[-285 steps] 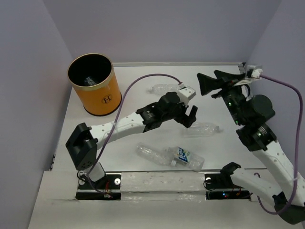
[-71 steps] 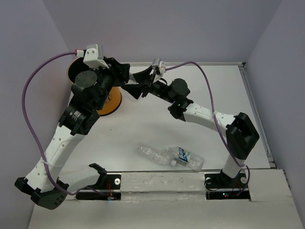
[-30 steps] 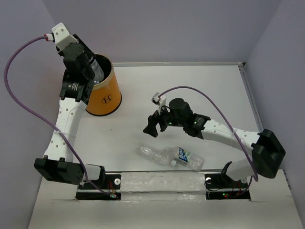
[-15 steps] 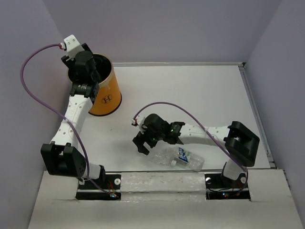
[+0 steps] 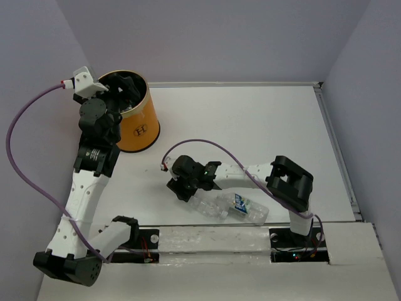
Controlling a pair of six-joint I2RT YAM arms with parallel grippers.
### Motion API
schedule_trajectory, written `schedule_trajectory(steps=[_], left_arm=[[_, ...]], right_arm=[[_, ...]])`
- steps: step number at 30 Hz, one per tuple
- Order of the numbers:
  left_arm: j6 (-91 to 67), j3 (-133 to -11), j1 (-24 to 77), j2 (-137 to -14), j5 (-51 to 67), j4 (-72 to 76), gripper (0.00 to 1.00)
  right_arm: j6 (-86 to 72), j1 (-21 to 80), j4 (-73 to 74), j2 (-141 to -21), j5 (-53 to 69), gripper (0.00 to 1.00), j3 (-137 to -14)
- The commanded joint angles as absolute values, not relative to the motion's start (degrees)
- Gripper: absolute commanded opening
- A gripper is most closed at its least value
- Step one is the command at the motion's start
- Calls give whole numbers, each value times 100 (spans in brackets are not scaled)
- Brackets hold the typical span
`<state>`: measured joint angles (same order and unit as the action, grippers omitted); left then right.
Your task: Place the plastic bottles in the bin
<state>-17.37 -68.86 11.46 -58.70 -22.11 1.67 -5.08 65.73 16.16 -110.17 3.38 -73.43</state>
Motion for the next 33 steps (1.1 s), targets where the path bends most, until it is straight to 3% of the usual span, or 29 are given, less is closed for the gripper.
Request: schedule_trajectory(steps=[1,8,15,22,30,33], left_arm=[[-1995,-6750,1318,-5257,-1065,-218,99],[-2074,-7109,1327,-4492,-317,-387,99],[-2434,-7084,1345,-3639,-176,-272,99],[-2504,-7049,1704,-3209,-562,-124,99],[-2505,-6355,1995,-2918,-914,298,99],[-2461,-6197,2109,-2962,-993,351,99]], right_arm=[[-685,6618,1687,-10706,105,49,-7866],[-537,6557,1582,-10116,35,39,-9332],[-580,5872,-428,-10361,316,35,-10844],[-1326,5125,-2851,-11749,641,32,-12532],[-2285,4834,-4673,-14456,546,31,-15817],[-2373,4834,-5413,-14537,-25,31,-15408]])
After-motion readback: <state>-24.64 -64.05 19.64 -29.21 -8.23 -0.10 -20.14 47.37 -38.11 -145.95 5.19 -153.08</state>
